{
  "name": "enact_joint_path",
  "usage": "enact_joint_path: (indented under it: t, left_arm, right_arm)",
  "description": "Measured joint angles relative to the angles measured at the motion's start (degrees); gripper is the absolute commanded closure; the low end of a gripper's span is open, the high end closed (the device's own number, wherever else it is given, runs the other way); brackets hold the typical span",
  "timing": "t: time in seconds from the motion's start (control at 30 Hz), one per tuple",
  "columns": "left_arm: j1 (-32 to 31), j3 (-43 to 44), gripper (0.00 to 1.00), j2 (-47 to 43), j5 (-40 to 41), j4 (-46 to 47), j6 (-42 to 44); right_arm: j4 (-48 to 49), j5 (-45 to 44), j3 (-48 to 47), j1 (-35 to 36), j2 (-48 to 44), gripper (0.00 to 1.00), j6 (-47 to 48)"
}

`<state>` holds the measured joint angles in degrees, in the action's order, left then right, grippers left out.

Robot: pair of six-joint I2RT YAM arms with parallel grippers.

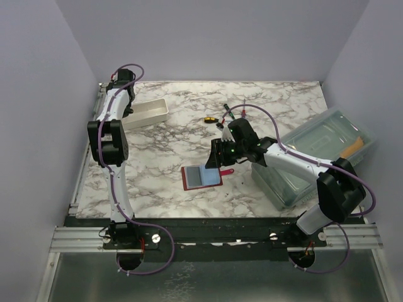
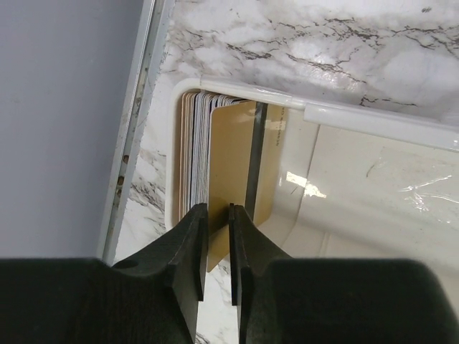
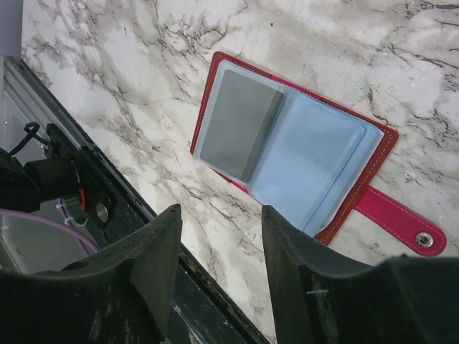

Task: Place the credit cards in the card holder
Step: Pick up the credit card from the storage box.

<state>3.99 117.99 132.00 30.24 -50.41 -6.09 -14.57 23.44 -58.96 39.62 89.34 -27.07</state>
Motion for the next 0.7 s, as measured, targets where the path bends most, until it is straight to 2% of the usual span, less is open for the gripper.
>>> enact_joint_path:
  t: [0.47, 0.7]
  left_arm:
    - [-2.6, 1.9, 1.0, 0.0, 0.0, -0.3, 1.5]
    - [-4.2, 3.2, 1.0, -1.4, 1.8, -0.3, 2.7]
  right_arm:
    - [0.5, 0.1, 1.0, 0.0, 0.0, 0.49, -0.2]
    - [0.7, 0.0, 1.0, 0.0, 0.0, 0.49, -0.5]
